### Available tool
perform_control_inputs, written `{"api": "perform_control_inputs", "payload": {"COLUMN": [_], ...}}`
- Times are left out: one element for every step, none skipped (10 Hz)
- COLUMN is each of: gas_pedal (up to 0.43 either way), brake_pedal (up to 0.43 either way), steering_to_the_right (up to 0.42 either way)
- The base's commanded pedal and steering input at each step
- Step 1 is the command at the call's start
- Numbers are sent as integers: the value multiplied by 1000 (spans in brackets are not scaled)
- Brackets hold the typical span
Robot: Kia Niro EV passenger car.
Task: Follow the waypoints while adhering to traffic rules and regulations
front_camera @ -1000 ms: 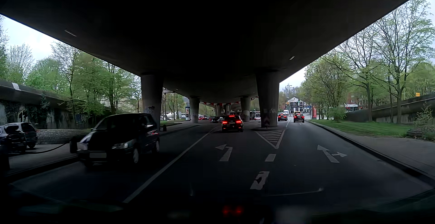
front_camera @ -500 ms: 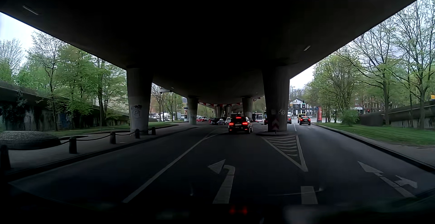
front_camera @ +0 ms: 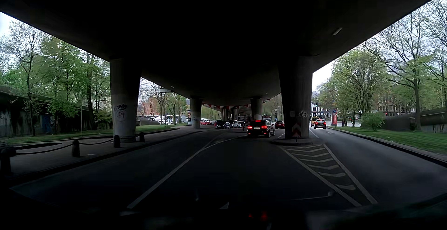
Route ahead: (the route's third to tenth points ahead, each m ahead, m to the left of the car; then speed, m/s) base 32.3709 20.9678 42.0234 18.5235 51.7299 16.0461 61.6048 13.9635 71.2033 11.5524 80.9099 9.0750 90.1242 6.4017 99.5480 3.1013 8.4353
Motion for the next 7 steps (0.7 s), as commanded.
{"api": "perform_control_inputs", "payload": {"gas_pedal": [118,110,98,98,98,98,98], "brake_pedal": [0,0,0,0,0,0,0], "steering_to_the_right": [-4,-4,-3,-2,-1,0,2]}}
